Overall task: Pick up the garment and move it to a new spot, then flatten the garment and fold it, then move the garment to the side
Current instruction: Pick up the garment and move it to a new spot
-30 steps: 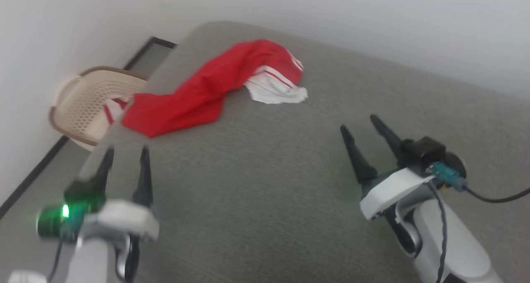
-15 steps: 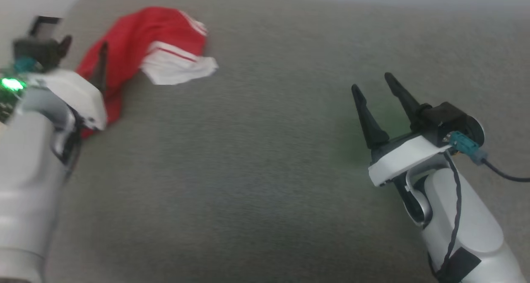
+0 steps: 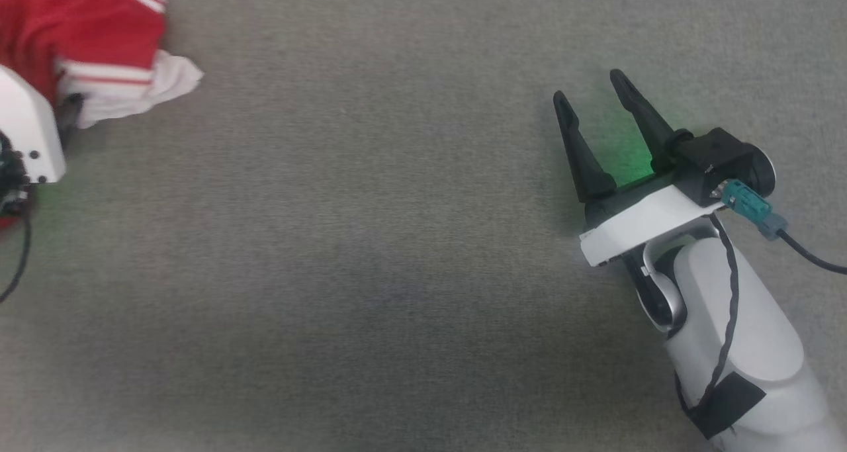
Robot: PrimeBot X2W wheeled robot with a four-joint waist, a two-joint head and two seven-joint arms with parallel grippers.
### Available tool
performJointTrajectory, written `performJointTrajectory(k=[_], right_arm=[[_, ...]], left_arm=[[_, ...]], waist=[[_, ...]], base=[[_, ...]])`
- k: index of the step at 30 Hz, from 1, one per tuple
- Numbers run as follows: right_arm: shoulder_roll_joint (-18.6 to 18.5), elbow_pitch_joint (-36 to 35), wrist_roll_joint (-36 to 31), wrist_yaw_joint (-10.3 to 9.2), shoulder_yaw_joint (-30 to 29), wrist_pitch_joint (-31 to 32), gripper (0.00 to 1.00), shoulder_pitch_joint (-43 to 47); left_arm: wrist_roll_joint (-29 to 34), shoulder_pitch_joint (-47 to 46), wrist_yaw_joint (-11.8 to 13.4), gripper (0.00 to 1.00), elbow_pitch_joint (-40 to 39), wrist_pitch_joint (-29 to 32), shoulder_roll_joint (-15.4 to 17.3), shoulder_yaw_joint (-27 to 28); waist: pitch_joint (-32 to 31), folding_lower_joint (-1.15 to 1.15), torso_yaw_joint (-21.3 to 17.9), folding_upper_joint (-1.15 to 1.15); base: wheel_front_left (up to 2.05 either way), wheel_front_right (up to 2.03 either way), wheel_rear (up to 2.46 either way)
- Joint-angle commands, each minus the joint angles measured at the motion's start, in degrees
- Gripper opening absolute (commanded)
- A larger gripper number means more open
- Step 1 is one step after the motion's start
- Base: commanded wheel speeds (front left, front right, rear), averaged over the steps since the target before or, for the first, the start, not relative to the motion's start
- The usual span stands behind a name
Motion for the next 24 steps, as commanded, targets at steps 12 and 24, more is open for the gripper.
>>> performJointTrajectory(k=[12,24], right_arm=[[0.09,-2.39,-1.47,0.00,1.24,-0.14,1.00,-2.02],[1.13,-1.81,0.34,0.00,-3.10,-0.14,1.00,3.65]], left_arm=[[-7.23,0.10,-0.07,0.00,3.35,-0.60,0.43,-6.83],[-16.30,-1.80,-0.06,0.00,-3.86,-10.44,1.41,-9.55]], waist=[[2.63,0.00,-2.79,0.00],[-6.83,0.00,-0.73,0.00]], base=[[0.00,0.00,0.00],[0.00,0.00,0.00]])
